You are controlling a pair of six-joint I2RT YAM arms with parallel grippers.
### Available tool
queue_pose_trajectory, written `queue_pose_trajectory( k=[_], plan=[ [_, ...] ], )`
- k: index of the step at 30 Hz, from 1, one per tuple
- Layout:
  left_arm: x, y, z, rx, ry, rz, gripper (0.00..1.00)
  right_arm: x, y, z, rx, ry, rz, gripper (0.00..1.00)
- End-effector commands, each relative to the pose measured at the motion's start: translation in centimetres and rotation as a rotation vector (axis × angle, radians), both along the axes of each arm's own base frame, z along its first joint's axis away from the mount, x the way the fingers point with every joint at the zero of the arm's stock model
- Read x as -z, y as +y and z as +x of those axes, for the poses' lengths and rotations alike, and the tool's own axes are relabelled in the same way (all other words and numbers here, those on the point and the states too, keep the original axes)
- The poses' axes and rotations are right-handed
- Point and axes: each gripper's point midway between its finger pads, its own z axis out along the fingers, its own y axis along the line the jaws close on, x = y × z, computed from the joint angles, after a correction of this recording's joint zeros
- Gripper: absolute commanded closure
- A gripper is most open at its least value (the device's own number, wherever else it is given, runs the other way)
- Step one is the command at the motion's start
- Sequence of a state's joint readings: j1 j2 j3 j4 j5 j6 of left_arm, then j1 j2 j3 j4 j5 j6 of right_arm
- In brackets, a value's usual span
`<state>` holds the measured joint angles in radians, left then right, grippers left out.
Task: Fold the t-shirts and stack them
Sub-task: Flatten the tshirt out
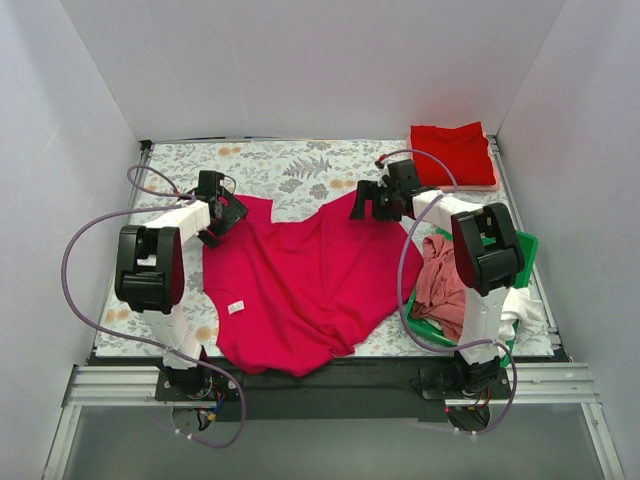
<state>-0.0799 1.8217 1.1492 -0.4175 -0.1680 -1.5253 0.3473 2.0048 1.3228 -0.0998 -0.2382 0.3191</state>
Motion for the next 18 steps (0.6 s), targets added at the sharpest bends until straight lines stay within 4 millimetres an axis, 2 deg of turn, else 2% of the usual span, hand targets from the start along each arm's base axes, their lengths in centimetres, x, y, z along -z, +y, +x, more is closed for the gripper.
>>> queue_pose_trajectory(
  k=[1, 3, 5, 6, 7, 8, 9, 10, 11, 12, 13, 14, 15, 16, 17, 18],
  plan=[
    [2.5, 1.6, 0.2, -0.027, 0.074, 0.039, 0.02, 2.8, -3.3, -1.4, 0.075, 0.096, -0.076, 0.02],
    [2.4, 2.0, 1.6, -0.026, 0.068, 0.039, 0.02, 2.7, -3.5, -0.8, 0.086, 0.087, -0.075, 0.02],
    [3.8, 2.8, 2.1, -0.034, 0.106, 0.048, 0.02, 2.7, -3.5, -0.2, 0.093, 0.085, -0.07, 0.02],
    [2.9, 3.2, 3.9, -0.043, 0.076, 0.054, 0.02, 2.3, -3.5, 0.4, 0.098, 0.073, -0.065, 0.02],
    [3.0, 3.5, 4.5, -0.038, 0.084, 0.058, 0.02, 2.2, -3.5, 0.8, 0.097, 0.068, -0.063, 0.02],
    [4.5, 4.0, 4.7, -0.042, 0.13, 0.062, 0.02, 2.3, -3.5, 1.3, 0.101, 0.068, -0.06, 0.02],
    [4.5, 4.1, 5.6, -0.033, 0.126, 0.068, 0.02, 1.7, -3.4, 2.2, 0.108, 0.049, -0.052, 0.02],
    [3.2, 4.1, 8.0, -0.018, 0.079, 0.077, 0.02, 2.1, -3.4, 2.6, 0.118, 0.056, -0.052, 0.02],
    [4.4, 4.5, 8.6, -0.013, 0.1, 0.08, 0.02, 1.8, -3.5, 3.2, 0.127, 0.05, -0.045, 0.02],
    [4.7, 6.0, 9.3, -0.038, 0.101, 0.081, 0.02, 1.2, -3.8, 4.4, 0.146, 0.03, -0.038, 0.02],
    [3.0, 6.2, 11.8, -0.041, 0.043, 0.077, 0.02, 1.8, -4.0, 4.9, 0.162, 0.038, -0.045, 0.02],
    [3.3, 7.0, 12.2, -0.047, 0.056, 0.071, 0.02, 1.7, -4.4, 5.6, 0.186, 0.034, -0.046, 0.02],
    [4.6, 7.3, 12.7, -0.048, 0.074, 0.067, 0.02, 1.8, -5.0, 6.4, 0.211, 0.034, -0.044, 0.02],
    [3.6, 7.7, 14.4, -0.047, 0.034, 0.066, 0.02, 1.1, -5.2, 7.6, 0.228, 0.014, -0.033, 0.02],
    [3.7, 8.0, 15.0, -0.035, 0.028, 0.057, 0.02, 2.1, -5.5, 8.0, 0.232, 0.035, -0.031, 0.02],
    [4.6, 8.0, 15.5, -0.018, 0.03, 0.053, 0.02, 2.3, -5.5, 8.5, 0.226, 0.032, -0.028, 0.02]
  ],
)
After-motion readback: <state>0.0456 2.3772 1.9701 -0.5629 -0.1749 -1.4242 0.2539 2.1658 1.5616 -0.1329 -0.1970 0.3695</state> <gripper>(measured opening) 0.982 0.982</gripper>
